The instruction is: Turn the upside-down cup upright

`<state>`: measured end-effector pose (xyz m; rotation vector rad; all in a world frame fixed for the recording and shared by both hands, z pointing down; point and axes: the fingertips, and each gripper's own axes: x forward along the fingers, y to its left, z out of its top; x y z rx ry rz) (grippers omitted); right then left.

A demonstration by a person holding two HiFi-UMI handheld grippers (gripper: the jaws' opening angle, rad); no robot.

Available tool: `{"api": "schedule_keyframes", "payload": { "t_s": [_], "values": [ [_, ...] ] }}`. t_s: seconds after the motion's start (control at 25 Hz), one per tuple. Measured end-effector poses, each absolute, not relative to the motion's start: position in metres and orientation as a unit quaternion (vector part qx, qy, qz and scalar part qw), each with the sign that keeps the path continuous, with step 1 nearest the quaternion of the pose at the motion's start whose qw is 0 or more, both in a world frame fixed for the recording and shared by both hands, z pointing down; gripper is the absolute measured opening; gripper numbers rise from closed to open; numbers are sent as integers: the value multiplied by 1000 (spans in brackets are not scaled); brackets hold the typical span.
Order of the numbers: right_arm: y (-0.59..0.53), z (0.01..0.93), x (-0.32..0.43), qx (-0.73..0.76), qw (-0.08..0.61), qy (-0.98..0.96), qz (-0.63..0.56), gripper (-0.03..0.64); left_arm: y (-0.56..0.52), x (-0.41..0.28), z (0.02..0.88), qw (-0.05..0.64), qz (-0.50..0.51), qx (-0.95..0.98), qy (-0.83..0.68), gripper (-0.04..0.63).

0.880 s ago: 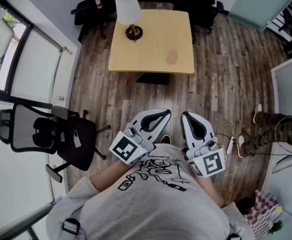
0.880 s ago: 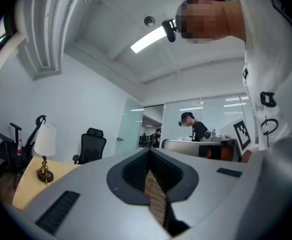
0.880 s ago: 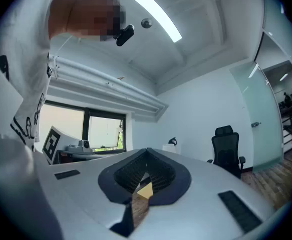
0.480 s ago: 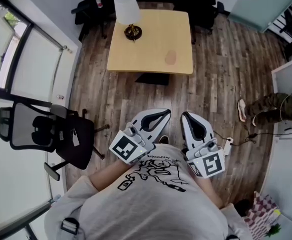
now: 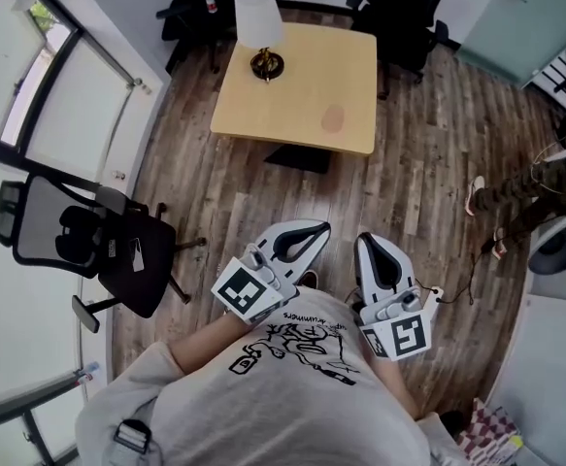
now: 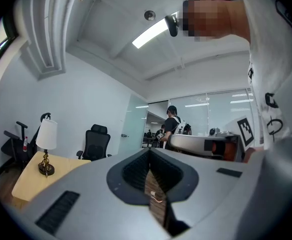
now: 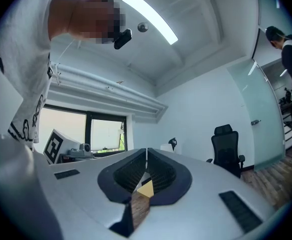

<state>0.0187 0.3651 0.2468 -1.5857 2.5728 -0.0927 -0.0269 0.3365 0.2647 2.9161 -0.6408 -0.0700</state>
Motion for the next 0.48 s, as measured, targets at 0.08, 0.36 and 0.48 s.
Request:
{"api": "schedule_keyframes", "payload": {
  "t_s": [0.08,0.36,0.48],
  "values": [
    [368,249,26,-521,61,850,-34,25,341,-22,267,77,-19,972,-220,6],
    [365,260,38,-514,67,854,-47,25,344,-18,268,77,-35,967,-239,6],
    [357,265,35,-508,65,857,-48,25,336,-23,276,80,-16,965,-247,6]
  ]
}}
